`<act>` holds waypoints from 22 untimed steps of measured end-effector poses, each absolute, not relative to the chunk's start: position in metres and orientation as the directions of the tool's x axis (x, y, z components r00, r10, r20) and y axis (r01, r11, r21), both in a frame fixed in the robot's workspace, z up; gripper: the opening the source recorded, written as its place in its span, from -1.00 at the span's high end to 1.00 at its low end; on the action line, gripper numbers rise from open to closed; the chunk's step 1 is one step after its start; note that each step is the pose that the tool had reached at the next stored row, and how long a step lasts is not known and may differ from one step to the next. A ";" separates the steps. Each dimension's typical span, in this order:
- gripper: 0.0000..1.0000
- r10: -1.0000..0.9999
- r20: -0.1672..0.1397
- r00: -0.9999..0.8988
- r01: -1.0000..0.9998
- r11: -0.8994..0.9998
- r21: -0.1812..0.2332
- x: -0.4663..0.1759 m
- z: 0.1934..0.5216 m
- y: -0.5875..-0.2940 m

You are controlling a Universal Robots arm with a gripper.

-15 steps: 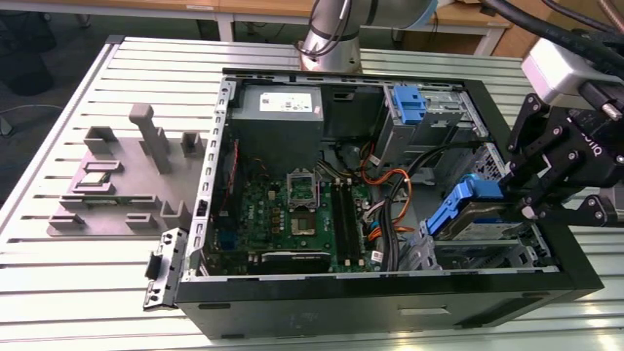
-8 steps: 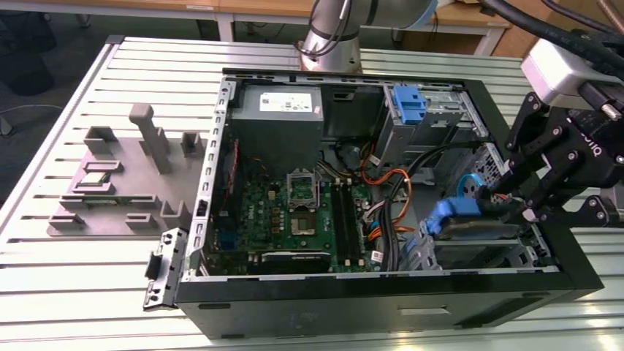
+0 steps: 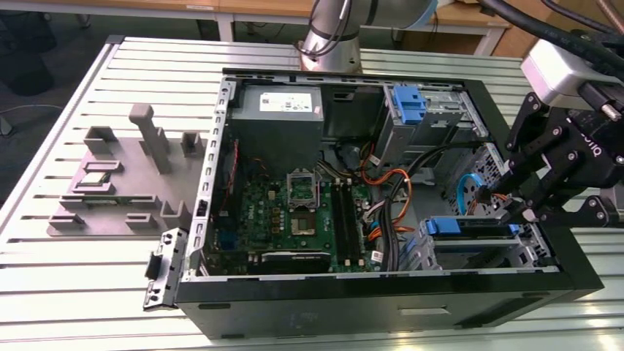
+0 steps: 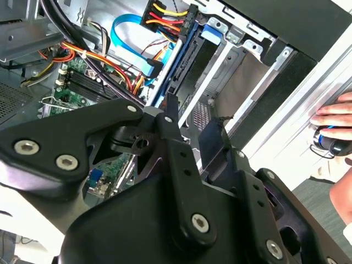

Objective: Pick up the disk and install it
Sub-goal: 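Insert the disk into the insertion slot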

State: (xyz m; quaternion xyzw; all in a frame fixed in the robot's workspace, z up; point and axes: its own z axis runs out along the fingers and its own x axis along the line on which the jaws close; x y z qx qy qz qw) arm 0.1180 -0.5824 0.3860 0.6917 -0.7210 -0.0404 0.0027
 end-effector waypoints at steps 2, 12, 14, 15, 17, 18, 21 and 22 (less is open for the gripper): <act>0.16 -0.998 -0.052 -0.043 -0.997 0.040 0.062 0.118 0.386 -0.582; 0.16 -0.998 -0.053 -0.043 -0.997 0.040 0.062 0.118 0.388 -0.578; 0.16 -0.998 -0.054 -0.043 -0.997 0.040 0.062 0.118 0.387 -0.578; 0.16 -0.998 -0.054 -0.043 -0.997 0.040 0.062 0.118 0.387 -0.578; 0.16 -0.998 -0.054 -0.043 -0.997 0.040 0.062 0.118 0.387 -0.578; 0.16 -0.998 -0.054 -0.043 -0.997 0.040 0.062 0.118 0.387 -0.578; 0.16 -0.998 -0.054 -0.043 -0.997 0.040 0.062 0.118 0.387 -0.578; 0.16 -0.998 -0.054 -0.043 -0.997 0.040 0.062 0.118 0.387 -0.578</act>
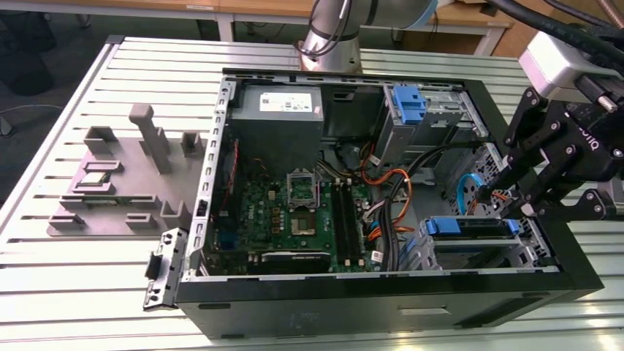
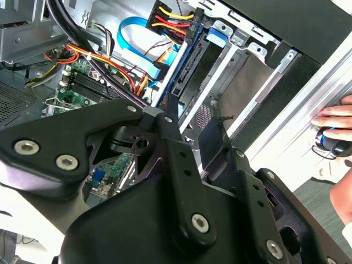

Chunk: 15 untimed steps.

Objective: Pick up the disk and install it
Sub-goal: 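Insert the disk into the insertion slot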

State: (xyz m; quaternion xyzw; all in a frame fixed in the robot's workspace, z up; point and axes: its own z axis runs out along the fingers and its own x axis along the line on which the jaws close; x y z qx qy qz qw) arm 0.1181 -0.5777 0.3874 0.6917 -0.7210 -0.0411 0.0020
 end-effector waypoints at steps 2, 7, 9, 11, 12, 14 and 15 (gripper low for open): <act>0.16 -0.998 -0.054 -0.043 -0.997 0.040 0.062 0.118 0.387 -0.578; 0.16 -0.998 -0.055 -0.041 -0.998 0.038 0.057 0.118 0.386 -0.578; 0.16 -0.998 -0.057 -0.040 -0.998 0.037 0.052 0.118 0.385 -0.578; 0.16 -0.998 -0.057 -0.039 -0.998 0.036 0.047 0.117 0.384 -0.578; 0.16 -0.998 -0.057 -0.038 -0.998 0.036 0.044 0.117 0.383 -0.579; 0.16 -0.998 -0.058 -0.037 -0.999 0.035 0.034 0.116 0.382 -0.579; 0.16 -0.998 -0.059 -0.035 -0.999 0.033 0.027 0.116 0.381 -0.579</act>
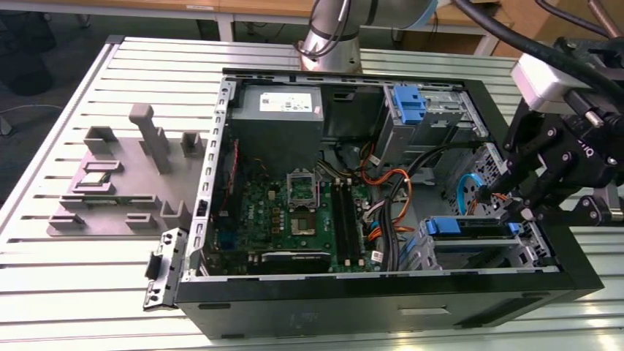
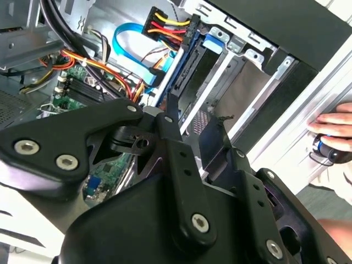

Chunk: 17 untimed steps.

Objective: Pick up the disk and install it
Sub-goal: 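Insert the disk into the insertion slot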

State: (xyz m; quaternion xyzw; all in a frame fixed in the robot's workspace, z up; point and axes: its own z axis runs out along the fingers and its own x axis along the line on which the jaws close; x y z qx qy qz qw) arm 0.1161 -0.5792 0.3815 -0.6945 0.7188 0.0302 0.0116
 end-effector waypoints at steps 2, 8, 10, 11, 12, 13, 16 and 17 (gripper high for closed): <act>0.16 -0.998 -0.060 -0.032 -0.999 0.031 0.016 0.115 0.380 -0.580; 0.16 -0.998 -0.062 -0.029 -1.000 0.029 0.006 0.112 0.377 -0.580; 0.16 -0.998 -0.062 -0.029 -1.000 0.029 0.006 0.109 0.376 -0.580; 0.16 -0.998 -0.062 -0.029 -1.000 0.029 0.006 0.107 0.375 -0.580; 0.16 -0.998 -0.061 -0.029 -1.000 0.029 0.006 0.106 0.374 -0.580; 0.16 -0.998 -0.061 -0.029 -1.000 0.029 0.006 0.105 0.374 -0.579; 0.16 -0.998 -0.061 -0.029 -1.000 0.029 0.006 0.104 0.371 -0.579; 0.16 -0.998 -0.061 -0.029 -1.000 0.029 0.006 0.104 0.371 -0.579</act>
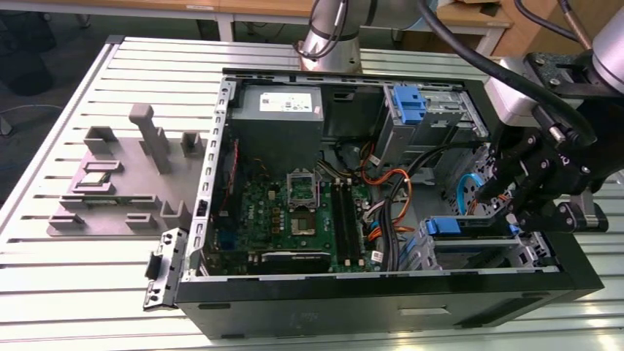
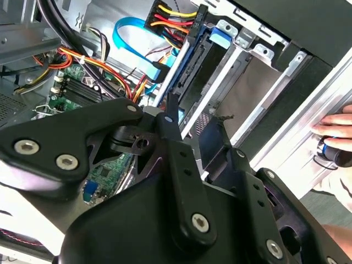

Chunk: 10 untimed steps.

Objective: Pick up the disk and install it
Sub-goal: 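Insert the disk into the insertion slot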

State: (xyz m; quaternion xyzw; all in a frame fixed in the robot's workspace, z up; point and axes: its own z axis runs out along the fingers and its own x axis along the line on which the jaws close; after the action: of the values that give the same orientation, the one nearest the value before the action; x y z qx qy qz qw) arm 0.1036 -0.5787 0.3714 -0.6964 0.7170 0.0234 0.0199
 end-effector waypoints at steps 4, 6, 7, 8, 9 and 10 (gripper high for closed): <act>0.16 -0.998 -0.061 -0.029 -1.000 0.029 0.006 0.104 0.371 -0.578; 0.16 -0.998 -0.061 -0.029 -1.000 0.029 0.006 0.104 0.371 -0.574; 0.16 -0.998 -0.061 -0.029 -1.000 0.029 0.006 0.103 0.370 -0.573; 0.16 -0.998 -0.061 -0.029 -1.000 0.029 0.006 0.103 0.369 -0.572; 0.16 -0.998 -0.061 -0.029 -1.000 0.029 0.006 0.103 0.367 -0.571; 0.16 -0.998 -0.061 -0.029 -1.000 0.029 0.005 0.103 0.365 -0.571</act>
State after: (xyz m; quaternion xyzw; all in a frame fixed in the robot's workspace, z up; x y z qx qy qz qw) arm 0.1034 -0.5712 0.3654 -0.6964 0.7170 0.0234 0.0201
